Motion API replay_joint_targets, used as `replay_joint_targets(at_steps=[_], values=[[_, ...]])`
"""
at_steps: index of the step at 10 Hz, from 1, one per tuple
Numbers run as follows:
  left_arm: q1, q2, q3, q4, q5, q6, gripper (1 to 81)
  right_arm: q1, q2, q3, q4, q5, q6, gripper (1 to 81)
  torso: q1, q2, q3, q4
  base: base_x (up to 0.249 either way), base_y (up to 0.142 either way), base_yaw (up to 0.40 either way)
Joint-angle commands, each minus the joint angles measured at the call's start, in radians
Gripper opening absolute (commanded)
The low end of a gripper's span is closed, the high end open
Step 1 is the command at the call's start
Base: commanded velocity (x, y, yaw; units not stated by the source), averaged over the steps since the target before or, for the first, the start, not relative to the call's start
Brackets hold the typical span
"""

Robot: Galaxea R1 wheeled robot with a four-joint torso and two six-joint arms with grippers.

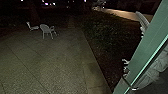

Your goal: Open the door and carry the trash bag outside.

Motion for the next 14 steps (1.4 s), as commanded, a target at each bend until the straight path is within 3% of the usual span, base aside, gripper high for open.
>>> replay_joint_targets(at_steps=[1,2,4,5,7,8,9,10,11,12,13,14], values=[[-0.059,-0.024,0.027,-0.028,0.071,0.000,1.0,0.042,-0.026,0.028,0.002,-0.038,0.003,81.1,0.001,0.000,-0.093,0.000,0.000,0.000,0.000],[-0.081,-0.044,0.047,-0.048,0.076,0.000,1.0,0.055,-0.028,0.032,0.003,-0.038,0.006,81.1,0.001,0.000,-0.031,0.000,0.000,0.000,0.000],[-0.134,-0.109,0.114,-0.092,0.080,0.000,1.0,0.076,-0.026,0.046,0.003,-0.040,0.010,81.1,0.002,0.001,-0.063,0.000,0.000,0.000,0.000],[-0.154,-0.140,0.148,-0.116,0.094,0.000,1.0,0.081,-0.025,0.055,0.002,-0.041,0.009,81.1,0.001,0.001,-0.070,0.098,0.000,0.000,0.000],[-0.186,-0.176,0.168,-0.143,0.100,0.000,1.0,0.088,-0.016,0.061,0.002,-0.041,0.009,81.1,0.002,0.001,-0.069,0.103,0.000,0.000,0.000],[-0.200,-0.191,0.176,-0.157,0.100,0.000,1.0,0.090,-0.006,0.061,0.000,-0.049,0.001,81.1,0.002,0.001,-0.069,0.119,0.000,0.000,0.000],[-0.215,-0.206,0.181,-0.171,0.100,0.000,1.0,0.090,0.003,0.061,-0.004,-0.052,-0.001,81.1,0.002,0.001,-0.090,0.144,0.000,0.000,0.000],[-0.229,-0.228,0.181,-0.202,0.100,0.000,1.0,0.090,0.013,0.060,-0.010,-0.053,-0.002,81.1,0.002,0.001,-0.101,0.181,0.000,0.000,0.000],[-0.247,-0.243,0.181,-0.222,0.100,0.000,1.0,0.088,0.018,0.061,-0.012,-0.053,-0.004,81.1,0.002,0.001,-0.147,0.180,0.000,0.000,0.000],[-0.267,-0.260,0.181,-0.243,0.100,0.000,1.0,0.085,0.024,0.060,-0.014,-0.056,-0.004,81.1,0.002,0.001,-0.176,0.170,0.000,0.000,0.000],[-0.296,-0.291,0.181,-0.275,0.100,0.000,1.0,0.082,0.032,0.058,-0.014,-0.056,-0.004,81.1,0.002,0.001,-0.205,0.182,0.000,0.000,0.000],[-0.338,-0.318,0.181,-0.300,0.123,-0.001,1.0,0.079,0.035,0.057,-0.015,-0.056,-0.004,81.1,0.002,0.002,-0.170,0.168,0.000,0.000,0.000]])
